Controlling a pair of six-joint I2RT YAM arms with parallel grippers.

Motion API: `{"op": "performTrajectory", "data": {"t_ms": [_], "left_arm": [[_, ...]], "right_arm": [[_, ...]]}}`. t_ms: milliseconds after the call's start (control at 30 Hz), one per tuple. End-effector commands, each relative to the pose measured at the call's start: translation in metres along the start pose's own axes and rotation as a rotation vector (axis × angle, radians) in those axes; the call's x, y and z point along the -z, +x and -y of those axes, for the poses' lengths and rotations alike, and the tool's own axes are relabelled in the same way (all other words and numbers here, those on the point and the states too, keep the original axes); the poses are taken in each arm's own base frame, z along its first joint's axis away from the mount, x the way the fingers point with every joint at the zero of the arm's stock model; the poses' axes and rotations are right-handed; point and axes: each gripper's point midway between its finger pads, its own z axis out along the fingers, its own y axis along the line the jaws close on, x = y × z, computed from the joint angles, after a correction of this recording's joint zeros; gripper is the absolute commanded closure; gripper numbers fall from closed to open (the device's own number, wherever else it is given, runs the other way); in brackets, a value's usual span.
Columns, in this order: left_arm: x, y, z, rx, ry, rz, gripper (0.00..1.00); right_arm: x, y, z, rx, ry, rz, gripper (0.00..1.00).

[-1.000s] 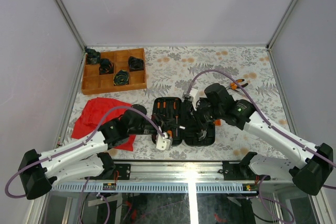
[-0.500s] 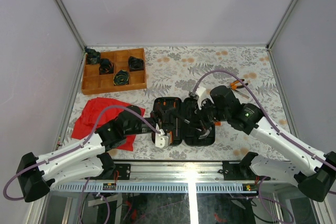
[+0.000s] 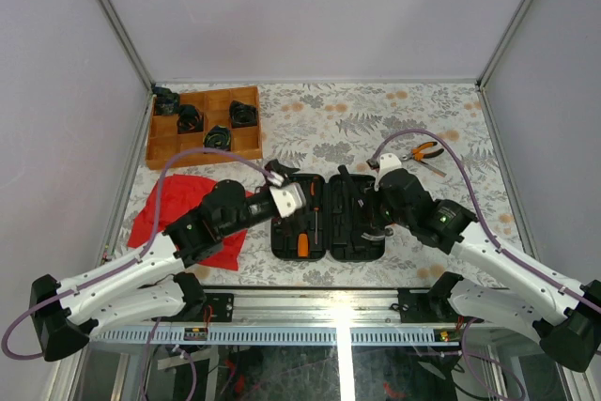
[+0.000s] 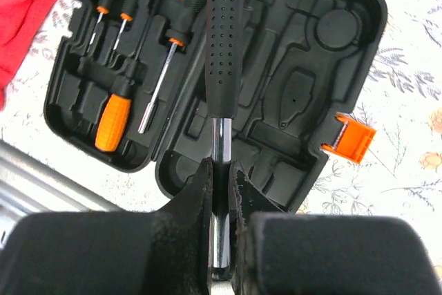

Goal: Sort the tools into containers
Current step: Pick up the hammer at the center of the board.

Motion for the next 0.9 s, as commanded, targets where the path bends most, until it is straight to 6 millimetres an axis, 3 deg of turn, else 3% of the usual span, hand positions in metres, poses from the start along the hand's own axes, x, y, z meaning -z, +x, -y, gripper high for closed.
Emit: {"op": "performTrajectory", "data": {"t_ms": [0,167,400,533,700,867], "left_arm": [[0.014,-0.016,-0.052,0.554,-0.372,0.048,0.00],[0.011,0.010,-0.038,0.907,-0.435,-0.054,0.00],[0.005,0.117,-0.009,1.275,-0.533,-0.419,0.00],[0.015,0.156,-0.012,1.303,-0.652,-0.515,0.04],[0.020,0.185,-0.015,1.319,-0.711,-0.568,0.13],[0.008,0.205,-0.023,1.319,-0.689,-0.585,0.26]], "right_arm": [[0.000,-0.033,0.005,-0.162,0.053,0.172,0.96],[-0.009,-0.026,0.012,-0.229,0.104,0.158,0.97],[-0.016,-0.015,0.013,-0.270,0.111,0.135,0.98],[-0.014,-0.013,0.013,-0.279,0.103,0.135,0.99],[-0.013,-0.010,0.013,-0.287,0.096,0.140,0.99],[-0.015,-0.006,0.011,-0.294,0.084,0.123,0.99]]}}
